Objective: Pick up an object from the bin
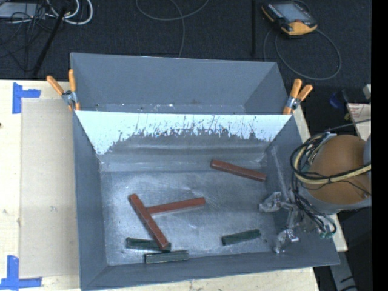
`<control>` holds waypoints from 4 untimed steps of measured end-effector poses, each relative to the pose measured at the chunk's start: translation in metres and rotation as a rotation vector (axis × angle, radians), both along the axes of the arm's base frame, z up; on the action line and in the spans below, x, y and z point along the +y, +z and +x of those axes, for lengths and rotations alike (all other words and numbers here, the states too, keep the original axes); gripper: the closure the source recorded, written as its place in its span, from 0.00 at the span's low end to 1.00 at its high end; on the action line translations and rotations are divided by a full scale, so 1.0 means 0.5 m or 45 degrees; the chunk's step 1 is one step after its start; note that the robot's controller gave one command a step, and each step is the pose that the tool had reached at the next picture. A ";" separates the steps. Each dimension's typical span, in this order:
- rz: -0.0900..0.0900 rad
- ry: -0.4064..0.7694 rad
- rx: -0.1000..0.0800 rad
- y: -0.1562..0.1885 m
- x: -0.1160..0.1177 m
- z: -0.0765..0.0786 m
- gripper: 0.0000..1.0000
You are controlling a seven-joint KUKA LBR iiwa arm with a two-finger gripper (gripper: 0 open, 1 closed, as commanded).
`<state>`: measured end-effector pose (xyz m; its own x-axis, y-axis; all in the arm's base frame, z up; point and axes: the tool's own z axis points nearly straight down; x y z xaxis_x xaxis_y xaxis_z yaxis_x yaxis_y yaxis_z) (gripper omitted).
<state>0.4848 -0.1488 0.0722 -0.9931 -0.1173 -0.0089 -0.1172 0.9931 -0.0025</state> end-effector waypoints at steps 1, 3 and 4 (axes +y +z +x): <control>0.000 0.001 0.000 0.000 0.000 0.000 0.00; 0.001 -0.066 -0.003 0.004 0.124 0.029 1.00; 0.002 -0.073 0.011 0.229 0.121 0.042 1.00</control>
Offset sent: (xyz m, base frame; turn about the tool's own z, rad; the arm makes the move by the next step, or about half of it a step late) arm 0.0105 0.0612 -0.0018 0.0551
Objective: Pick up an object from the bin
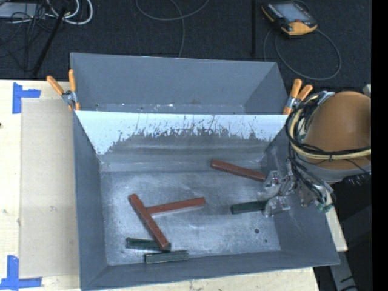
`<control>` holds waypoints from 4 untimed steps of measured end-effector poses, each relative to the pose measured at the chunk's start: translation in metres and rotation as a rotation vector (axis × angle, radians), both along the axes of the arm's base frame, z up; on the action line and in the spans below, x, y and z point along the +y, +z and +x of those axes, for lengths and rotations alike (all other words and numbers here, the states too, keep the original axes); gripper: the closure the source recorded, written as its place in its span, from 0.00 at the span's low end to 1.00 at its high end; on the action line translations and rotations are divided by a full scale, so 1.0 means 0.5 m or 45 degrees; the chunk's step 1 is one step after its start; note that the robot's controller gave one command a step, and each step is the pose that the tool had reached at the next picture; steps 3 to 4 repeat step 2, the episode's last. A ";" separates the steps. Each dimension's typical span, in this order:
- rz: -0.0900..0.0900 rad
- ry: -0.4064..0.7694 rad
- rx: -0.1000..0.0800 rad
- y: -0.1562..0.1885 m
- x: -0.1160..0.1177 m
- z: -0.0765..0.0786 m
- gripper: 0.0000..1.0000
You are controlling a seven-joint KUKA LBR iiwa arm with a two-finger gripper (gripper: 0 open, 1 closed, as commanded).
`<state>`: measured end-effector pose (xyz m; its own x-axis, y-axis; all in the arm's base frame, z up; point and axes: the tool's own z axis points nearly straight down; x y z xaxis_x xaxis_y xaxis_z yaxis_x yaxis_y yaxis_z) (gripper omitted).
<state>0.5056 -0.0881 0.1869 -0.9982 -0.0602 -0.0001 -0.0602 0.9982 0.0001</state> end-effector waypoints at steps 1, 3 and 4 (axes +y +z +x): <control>0.000 0.000 0.000 0.000 0.000 0.000 1.00; 0.000 -0.491 -0.002 0.275 -0.029 0.016 1.00; 0.000 -0.491 -0.002 0.275 -0.029 0.016 1.00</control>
Offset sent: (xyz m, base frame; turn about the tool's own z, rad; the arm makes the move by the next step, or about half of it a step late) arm 0.0075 -0.0144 0.1402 0.3924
